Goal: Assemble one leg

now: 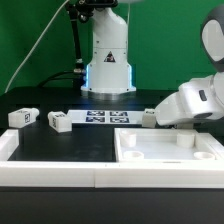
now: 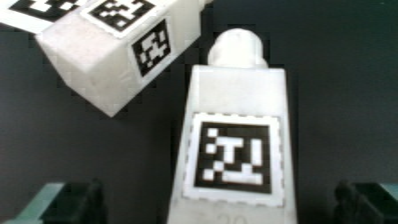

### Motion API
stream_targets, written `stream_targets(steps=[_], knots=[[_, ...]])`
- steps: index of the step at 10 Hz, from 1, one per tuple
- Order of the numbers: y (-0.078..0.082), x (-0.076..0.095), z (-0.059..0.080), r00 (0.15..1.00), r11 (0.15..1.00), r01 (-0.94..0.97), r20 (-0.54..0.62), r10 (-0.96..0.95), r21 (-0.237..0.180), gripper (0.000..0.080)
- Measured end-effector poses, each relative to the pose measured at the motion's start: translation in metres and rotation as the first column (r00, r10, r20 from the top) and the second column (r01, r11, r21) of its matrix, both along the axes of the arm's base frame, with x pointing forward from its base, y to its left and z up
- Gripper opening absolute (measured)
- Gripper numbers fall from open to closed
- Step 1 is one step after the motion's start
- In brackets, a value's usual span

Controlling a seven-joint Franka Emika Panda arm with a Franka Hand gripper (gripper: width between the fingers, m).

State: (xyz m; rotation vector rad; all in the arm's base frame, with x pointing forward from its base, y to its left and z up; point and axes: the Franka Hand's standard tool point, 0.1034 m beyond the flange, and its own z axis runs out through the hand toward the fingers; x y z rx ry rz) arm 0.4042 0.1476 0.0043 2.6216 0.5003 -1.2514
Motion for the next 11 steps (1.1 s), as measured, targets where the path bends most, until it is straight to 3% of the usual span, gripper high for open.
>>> stream_targets(steps=[2,3,4,8,9,11], knots=[[0.002,0.0,-0.001,1.0,1.0,-0.004,0.007,0.004,0.004,0.0385],[0.002,0.0,-0.001,1.0,1.0,-0.004,0.007,0.004,0.004,0.0385],[0.002,0.0,-0.001,1.0,1.0,-0.004,0.007,0.004,0.004,0.029],[0.002,0.001,0.0,1.0,1.0,-0.007,0.006,0.007,0.009,0.029],[0.0,0.007,0.016,1.0,1.0,-0.016,0.009,0.016,0.021,0.029],[-0.002,0.022,0.06,0.999,0.999,-0.011,0.037,0.009,0.047,0.029]])
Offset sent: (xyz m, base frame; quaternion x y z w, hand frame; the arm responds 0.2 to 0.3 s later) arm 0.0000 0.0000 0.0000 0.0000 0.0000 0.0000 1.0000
